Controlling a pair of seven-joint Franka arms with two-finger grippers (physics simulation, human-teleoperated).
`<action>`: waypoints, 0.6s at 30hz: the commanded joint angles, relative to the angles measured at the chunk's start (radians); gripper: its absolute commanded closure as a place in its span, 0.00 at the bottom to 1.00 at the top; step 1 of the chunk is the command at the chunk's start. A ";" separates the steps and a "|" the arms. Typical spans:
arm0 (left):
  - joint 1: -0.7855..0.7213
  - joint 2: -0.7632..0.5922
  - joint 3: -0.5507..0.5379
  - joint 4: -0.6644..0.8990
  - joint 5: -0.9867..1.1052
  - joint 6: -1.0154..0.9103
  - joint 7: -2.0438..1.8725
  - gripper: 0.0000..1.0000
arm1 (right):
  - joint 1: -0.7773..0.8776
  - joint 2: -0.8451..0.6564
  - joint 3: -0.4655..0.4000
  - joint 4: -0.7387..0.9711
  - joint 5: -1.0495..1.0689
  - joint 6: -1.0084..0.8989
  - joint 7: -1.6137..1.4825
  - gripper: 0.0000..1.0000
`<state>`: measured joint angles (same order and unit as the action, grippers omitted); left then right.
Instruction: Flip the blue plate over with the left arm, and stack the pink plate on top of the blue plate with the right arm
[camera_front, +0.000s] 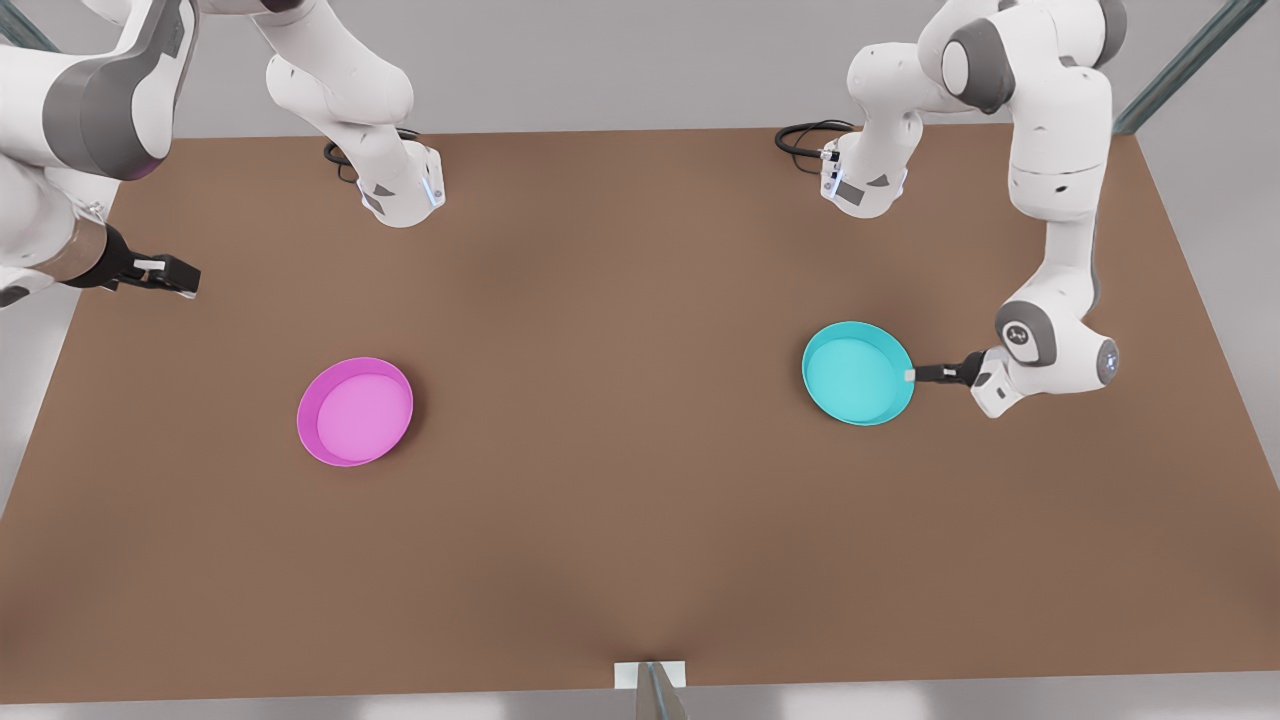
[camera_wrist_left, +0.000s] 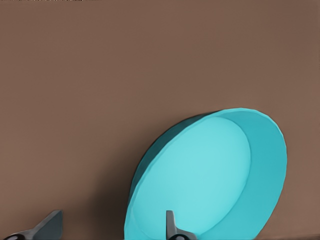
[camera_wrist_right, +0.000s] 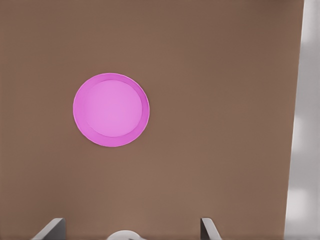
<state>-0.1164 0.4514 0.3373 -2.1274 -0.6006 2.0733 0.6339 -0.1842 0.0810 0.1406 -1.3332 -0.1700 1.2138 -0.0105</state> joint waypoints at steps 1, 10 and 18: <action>0.000 0.003 0.000 0.000 -0.028 0.024 0.592 0.00 | 0.000 -0.001 0.001 0.000 -0.002 0.000 0.003 0.00; -0.048 0.006 -0.001 -0.014 -0.053 0.142 0.481 0.09 | 0.000 0.002 0.001 0.000 -0.003 -0.002 0.006 0.00; -0.054 0.012 -0.012 -0.013 -0.053 0.125 0.354 0.38 | -0.001 0.008 0.001 -0.001 -0.003 0.000 0.006 0.00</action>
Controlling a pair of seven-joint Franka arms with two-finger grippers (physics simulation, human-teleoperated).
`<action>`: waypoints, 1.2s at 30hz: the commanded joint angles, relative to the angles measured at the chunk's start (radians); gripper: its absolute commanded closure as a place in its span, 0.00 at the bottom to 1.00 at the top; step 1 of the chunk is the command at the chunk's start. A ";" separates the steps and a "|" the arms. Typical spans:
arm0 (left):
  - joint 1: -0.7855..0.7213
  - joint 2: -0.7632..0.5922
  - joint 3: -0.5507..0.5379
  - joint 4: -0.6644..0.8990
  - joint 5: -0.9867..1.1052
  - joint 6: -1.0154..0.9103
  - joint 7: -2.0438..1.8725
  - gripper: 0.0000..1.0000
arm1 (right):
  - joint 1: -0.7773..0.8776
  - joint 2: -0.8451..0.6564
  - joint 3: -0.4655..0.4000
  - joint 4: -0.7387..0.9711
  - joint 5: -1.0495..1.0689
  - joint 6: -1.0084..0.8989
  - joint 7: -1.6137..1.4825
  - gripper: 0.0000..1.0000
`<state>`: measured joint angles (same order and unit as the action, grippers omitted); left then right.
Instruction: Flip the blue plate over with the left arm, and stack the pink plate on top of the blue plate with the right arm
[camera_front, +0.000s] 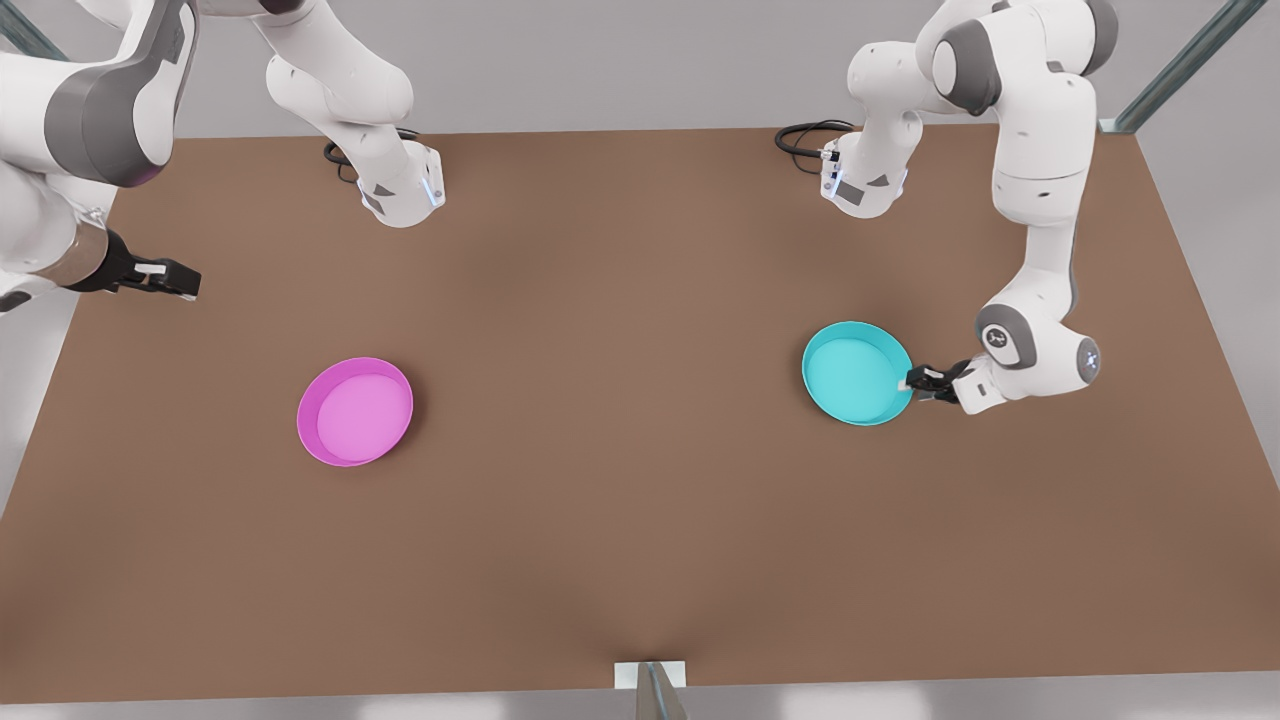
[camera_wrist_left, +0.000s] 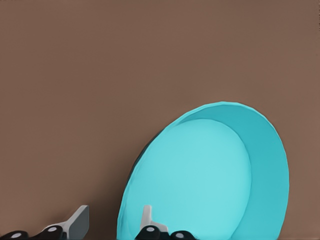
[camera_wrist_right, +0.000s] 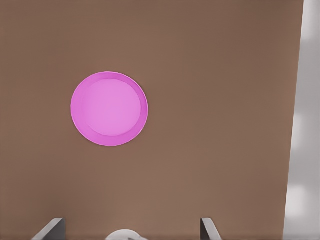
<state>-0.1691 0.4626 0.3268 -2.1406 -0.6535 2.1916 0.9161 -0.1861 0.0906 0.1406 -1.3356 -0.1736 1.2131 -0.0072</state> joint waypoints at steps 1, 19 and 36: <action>-0.004 0.001 -0.002 0.001 0.000 0.007 0.072 0.42 | 0.001 0.000 0.000 -0.001 0.000 0.000 0.003 0.00; -0.010 0.024 -0.002 0.010 0.006 -0.006 0.076 0.73 | -0.003 0.017 0.000 -0.010 0.002 0.013 -0.008 0.00; -0.202 -0.024 0.000 0.493 0.453 -0.401 -0.787 0.79 | -0.003 0.028 0.000 -0.011 -0.006 0.034 -0.008 0.00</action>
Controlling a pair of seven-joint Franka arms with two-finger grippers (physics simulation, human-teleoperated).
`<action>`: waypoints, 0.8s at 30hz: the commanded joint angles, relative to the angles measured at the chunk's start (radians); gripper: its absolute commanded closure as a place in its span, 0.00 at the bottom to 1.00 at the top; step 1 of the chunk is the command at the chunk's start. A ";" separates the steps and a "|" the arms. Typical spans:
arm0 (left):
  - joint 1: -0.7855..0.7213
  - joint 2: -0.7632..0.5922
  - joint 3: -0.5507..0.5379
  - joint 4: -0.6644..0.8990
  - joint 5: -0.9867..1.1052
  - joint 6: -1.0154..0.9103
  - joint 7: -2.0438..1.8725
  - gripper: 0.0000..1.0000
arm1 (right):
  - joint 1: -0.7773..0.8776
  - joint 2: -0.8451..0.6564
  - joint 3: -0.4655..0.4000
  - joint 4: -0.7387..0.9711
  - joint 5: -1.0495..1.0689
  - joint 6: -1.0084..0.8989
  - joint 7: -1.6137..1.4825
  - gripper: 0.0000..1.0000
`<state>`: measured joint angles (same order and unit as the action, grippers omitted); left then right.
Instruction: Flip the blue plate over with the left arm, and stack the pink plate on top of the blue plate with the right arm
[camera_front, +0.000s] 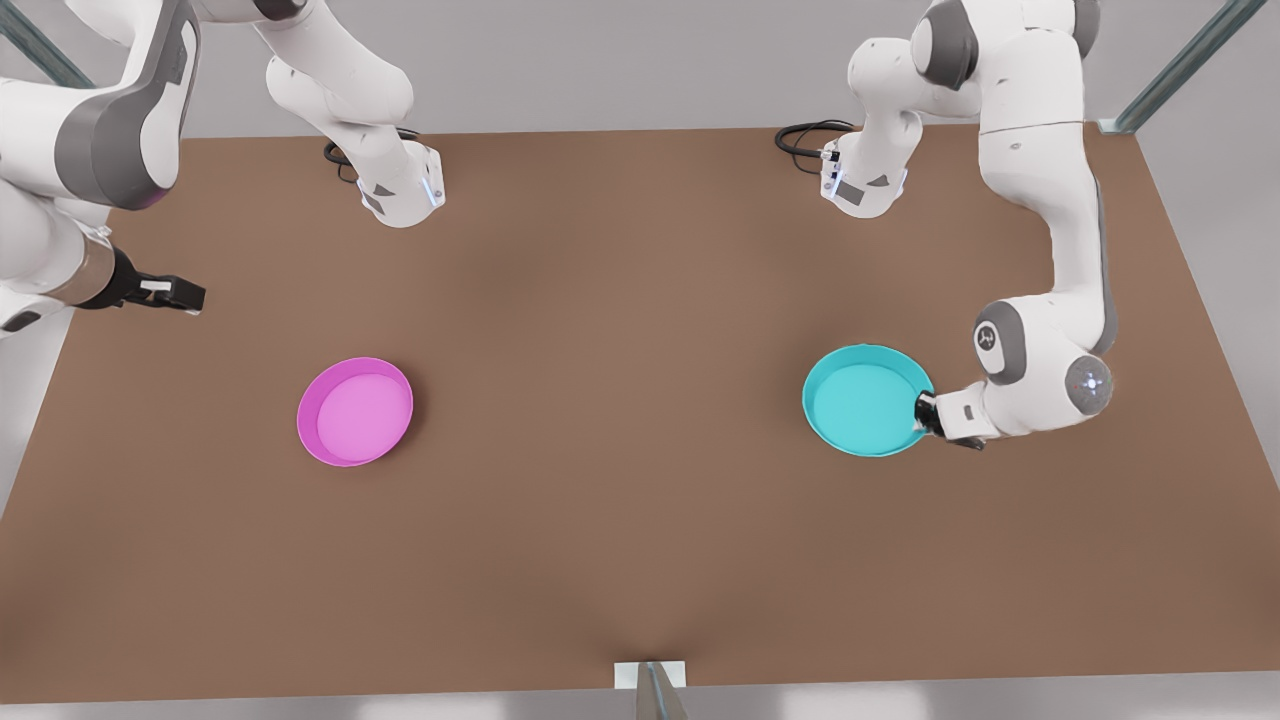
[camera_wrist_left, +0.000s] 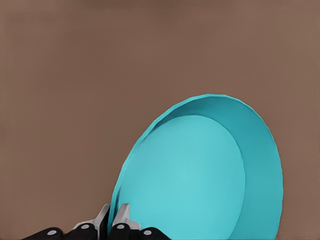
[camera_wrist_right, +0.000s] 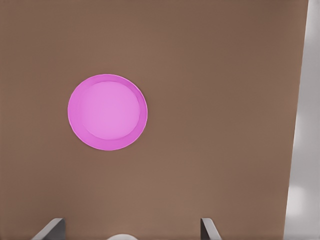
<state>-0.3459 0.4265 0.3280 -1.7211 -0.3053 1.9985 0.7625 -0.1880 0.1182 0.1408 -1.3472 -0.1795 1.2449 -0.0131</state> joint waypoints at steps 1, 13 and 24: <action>-0.051 0.014 0.000 0.092 0.129 -0.210 -0.677 0.79 | -0.001 0.001 0.000 0.000 0.000 0.002 -0.002 0.00; -0.726 0.374 0.506 0.597 0.287 -0.261 -1.241 0.79 | -0.004 0.006 -0.012 -0.001 0.002 0.007 -0.002 0.00; -1.090 0.679 0.747 0.626 0.741 -0.190 -1.738 0.79 | -0.008 0.015 -0.024 0.000 0.002 0.007 -0.011 0.00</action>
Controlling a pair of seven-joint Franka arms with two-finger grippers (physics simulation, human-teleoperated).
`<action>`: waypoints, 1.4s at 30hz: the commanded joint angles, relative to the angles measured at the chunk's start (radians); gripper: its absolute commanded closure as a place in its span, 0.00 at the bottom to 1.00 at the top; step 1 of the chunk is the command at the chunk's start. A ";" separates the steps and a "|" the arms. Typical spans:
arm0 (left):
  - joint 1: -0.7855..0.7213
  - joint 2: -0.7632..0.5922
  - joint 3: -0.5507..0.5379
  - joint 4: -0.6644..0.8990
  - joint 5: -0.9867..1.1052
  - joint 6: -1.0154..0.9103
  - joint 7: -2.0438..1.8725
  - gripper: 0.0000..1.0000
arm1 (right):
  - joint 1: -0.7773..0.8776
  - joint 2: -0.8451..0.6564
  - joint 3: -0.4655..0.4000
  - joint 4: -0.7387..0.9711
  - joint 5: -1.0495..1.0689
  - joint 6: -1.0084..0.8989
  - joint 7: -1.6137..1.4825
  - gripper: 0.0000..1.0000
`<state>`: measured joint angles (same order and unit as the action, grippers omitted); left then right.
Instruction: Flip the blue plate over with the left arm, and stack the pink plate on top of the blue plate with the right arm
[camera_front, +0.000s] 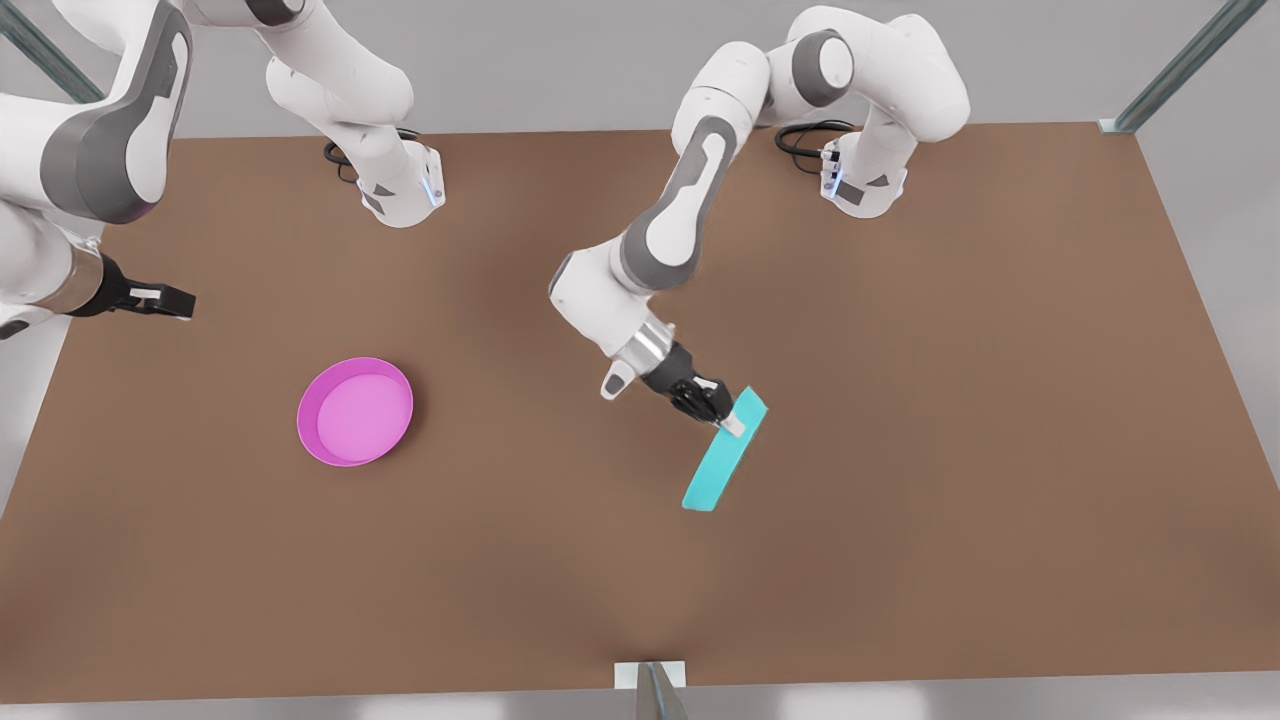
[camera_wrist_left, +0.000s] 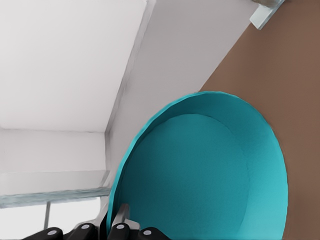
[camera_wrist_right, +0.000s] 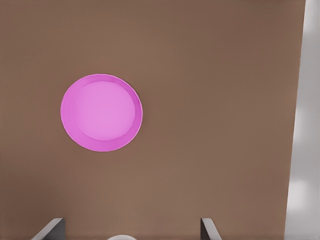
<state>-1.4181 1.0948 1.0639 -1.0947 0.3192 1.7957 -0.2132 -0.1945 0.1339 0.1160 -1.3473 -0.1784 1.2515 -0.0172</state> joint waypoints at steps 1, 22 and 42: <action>-0.041 0.010 -0.005 -0.002 0.185 0.005 -0.842 0.79 | -0.002 0.000 -0.004 0.000 0.000 0.000 -0.007 0.00; -0.053 0.185 -0.259 -0.185 0.678 0.034 -1.694 0.71 | -0.002 0.023 -0.010 0.000 0.000 0.000 -0.007 0.00; 0.358 -0.418 -0.435 0.127 -0.964 -0.662 -1.321 0.00 | -0.250 0.260 -0.027 -0.389 0.033 0.691 -0.109 0.00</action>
<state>-1.1015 0.7199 0.6302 -0.9694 -0.4226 1.6659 -1.7187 -0.4298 0.3880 0.0884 -1.7258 -0.1557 1.7114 -0.0565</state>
